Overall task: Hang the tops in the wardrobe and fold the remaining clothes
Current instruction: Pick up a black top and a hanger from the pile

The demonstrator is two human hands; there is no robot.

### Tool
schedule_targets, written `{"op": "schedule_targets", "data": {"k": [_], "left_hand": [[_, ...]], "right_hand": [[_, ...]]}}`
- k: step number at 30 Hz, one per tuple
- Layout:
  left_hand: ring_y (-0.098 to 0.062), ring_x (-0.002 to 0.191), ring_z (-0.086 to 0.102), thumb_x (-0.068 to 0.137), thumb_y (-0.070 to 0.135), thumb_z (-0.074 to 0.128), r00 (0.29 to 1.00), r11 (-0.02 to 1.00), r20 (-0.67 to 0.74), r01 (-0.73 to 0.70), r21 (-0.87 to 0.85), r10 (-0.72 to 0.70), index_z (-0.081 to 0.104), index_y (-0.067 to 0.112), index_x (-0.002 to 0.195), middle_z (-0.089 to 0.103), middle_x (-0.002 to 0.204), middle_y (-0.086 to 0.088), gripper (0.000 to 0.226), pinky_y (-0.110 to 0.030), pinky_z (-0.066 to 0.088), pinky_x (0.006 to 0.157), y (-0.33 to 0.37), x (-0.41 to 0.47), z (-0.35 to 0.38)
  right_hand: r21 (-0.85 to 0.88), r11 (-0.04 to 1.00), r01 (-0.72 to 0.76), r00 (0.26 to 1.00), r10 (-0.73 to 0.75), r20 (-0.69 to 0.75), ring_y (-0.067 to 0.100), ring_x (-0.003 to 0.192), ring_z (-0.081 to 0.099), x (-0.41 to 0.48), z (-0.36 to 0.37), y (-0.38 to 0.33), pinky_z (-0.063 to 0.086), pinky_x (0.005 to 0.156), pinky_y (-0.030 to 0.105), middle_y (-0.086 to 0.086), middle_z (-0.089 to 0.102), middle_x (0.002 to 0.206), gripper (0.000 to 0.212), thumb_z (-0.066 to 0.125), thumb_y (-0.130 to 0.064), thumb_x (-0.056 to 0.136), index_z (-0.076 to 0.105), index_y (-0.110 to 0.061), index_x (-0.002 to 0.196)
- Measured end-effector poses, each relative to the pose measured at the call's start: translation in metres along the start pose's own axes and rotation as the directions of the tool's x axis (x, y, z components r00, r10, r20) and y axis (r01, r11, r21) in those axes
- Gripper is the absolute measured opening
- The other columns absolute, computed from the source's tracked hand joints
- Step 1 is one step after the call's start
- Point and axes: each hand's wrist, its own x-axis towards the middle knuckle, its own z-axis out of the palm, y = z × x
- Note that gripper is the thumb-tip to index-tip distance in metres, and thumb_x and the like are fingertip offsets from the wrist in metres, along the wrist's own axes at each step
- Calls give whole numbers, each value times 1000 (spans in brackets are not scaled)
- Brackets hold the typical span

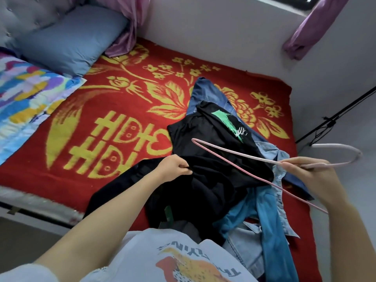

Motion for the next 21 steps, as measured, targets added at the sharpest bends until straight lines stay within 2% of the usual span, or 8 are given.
{"op": "schedule_targets", "data": {"k": [3,5,7,9,11,15,17,21], "left_hand": [[-16,55,42,86,27,65,997,998,-54,48,44,-46,52,11,59,43,54,0,34,-31,29,57,15,20,0],[-12,48,35,86,26,65,986,994,-138,87,-59,-94,40,15,50,35,49,3,45,-30,24,51,22,30,2],[-11,46,31,86,25,65,975,985,-182,107,-132,-130,38,14,50,31,48,4,46,-27,22,48,29,40,2],[-12,49,30,86,23,64,979,988,-174,81,-132,-104,38,13,53,30,51,2,43,-26,21,48,34,47,1],[-14,52,27,86,21,64,986,991,-158,33,-130,-53,34,15,53,27,53,0,45,-31,20,53,38,52,1],[-14,54,23,88,14,62,993,984,-113,-61,-166,43,33,15,53,25,54,2,45,-32,18,54,49,60,5],[-12,52,22,90,12,59,995,981,-78,-82,-177,69,36,11,56,24,54,2,41,-30,17,52,56,63,7],[-12,50,20,92,12,57,994,975,-70,-98,-201,85,32,15,56,23,54,3,44,-27,16,48,67,69,5]], "right_hand": [[-55,998,-14,995,9,-96,0,62,61,-8,-7,4,43,56,7,-12,70,66,25,68,-7,81,71,-28,68],[-44,998,-53,987,45,-157,2,61,59,-17,-13,9,41,54,8,-10,69,64,26,67,-8,82,71,-28,67],[-21,997,-80,978,75,-194,4,60,57,-28,-20,12,41,53,11,-4,69,64,26,67,-10,81,72,-29,63],[14,994,-112,971,112,-212,7,53,52,-37,-25,12,37,47,12,6,65,59,23,68,-9,81,73,-23,63],[39,988,-150,968,155,-197,7,47,42,-44,-26,11,29,40,9,13,56,56,17,67,-6,81,73,-13,67],[86,972,-218,955,230,-187,1,38,38,-57,-20,16,25,38,7,-5,48,41,12,65,-1,82,70,4,73],[162,948,-275,935,303,-183,1,32,31,-60,-18,17,20,34,7,-7,38,35,13,63,-1,83,68,5,73],[283,891,-355,900,407,-153,3,32,17,-65,-20,19,11,33,11,-6,25,36,14,60,-3,85,67,2,74]]}}
